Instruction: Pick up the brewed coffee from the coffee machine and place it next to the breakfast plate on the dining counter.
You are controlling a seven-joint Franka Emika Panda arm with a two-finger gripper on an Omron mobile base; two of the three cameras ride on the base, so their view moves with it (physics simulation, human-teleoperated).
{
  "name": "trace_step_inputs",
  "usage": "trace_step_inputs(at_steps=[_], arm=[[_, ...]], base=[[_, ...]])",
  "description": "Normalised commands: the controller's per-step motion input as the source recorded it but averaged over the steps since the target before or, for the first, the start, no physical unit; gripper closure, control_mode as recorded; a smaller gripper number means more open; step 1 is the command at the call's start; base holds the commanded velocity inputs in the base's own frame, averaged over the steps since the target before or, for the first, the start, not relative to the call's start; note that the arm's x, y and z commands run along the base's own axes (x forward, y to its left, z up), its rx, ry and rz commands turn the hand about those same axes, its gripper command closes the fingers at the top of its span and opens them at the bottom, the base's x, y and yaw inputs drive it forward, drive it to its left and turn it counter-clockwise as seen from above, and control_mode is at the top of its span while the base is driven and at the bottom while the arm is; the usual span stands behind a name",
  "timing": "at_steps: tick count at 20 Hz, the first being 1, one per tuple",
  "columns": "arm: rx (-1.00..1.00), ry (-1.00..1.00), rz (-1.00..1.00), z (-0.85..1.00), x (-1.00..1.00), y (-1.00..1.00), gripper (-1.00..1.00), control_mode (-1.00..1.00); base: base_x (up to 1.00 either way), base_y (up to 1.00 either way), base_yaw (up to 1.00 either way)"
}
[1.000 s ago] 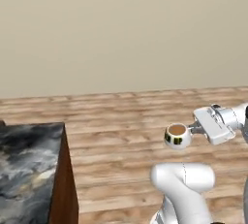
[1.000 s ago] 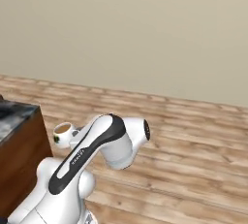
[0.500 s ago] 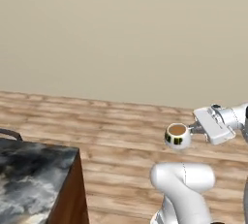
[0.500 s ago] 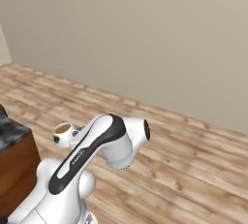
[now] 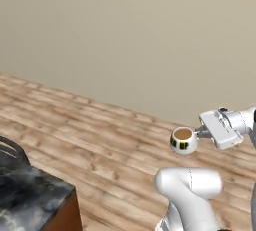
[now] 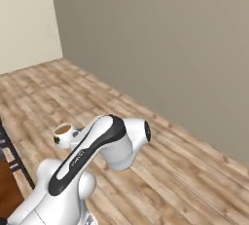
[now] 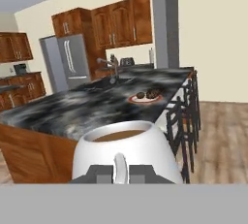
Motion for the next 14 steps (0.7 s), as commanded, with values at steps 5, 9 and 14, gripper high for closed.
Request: trace_step_inputs(at_steps=[5,9,14], arm=[[0.00,0.00,0.00,0.00,0.00,0.00,1.00,1.00],[0.00,0.00,0.00,0.00,0.00,0.00,1.00,1.00],[0.00,0.00,0.00,0.00,0.00,0.00,1.00,1.00]], base=[[1.00,-0.21,0.57],[1.00,-0.08,0.66],[1.00,-0.08,0.71]])
